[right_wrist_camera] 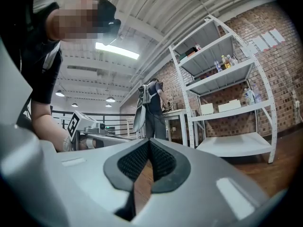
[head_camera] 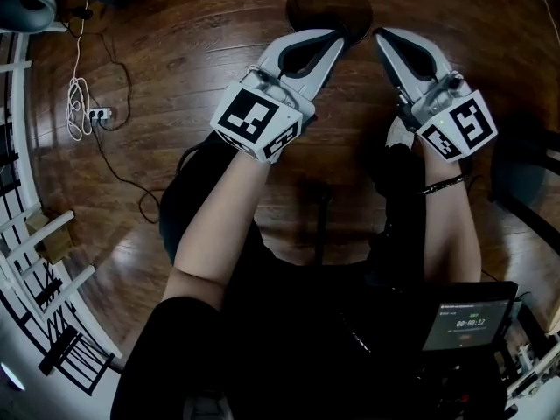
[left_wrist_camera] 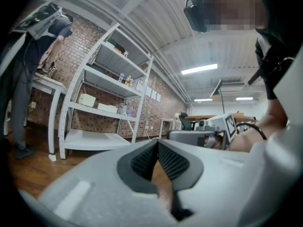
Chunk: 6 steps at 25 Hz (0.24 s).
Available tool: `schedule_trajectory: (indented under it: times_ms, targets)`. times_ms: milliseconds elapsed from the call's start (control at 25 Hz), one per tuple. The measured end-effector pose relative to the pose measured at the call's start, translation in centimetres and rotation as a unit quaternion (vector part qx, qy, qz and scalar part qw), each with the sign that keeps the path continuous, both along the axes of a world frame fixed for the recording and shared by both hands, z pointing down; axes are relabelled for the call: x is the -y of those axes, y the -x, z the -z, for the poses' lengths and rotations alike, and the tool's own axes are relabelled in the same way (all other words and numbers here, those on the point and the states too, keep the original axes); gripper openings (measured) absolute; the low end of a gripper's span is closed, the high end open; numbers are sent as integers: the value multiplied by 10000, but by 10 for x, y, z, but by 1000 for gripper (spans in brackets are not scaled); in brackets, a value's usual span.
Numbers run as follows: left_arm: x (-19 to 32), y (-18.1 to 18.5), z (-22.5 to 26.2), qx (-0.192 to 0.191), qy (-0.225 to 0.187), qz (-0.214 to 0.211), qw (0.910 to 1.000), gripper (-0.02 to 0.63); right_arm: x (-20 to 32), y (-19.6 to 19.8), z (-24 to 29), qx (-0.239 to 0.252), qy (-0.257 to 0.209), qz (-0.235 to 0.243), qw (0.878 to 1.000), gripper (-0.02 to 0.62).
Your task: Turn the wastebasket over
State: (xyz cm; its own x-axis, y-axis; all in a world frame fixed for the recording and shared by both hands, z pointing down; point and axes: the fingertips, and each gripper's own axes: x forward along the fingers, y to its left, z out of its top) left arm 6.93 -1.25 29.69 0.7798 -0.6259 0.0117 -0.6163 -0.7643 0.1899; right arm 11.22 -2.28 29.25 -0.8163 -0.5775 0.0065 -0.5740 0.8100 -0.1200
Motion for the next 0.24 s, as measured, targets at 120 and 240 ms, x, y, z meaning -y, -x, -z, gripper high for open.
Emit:
schedule_trajectory:
  times_ms: [120, 240]
  targets:
    - [-1, 0, -6, 50, 33, -5, 10000, 0, -2, 8, -6, -60, 27, 70, 10000, 9]
    - [-2, 3, -8, 41, 68, 5, 10000, 0, -5, 15, -11, -117, 45, 141, 9998, 9]
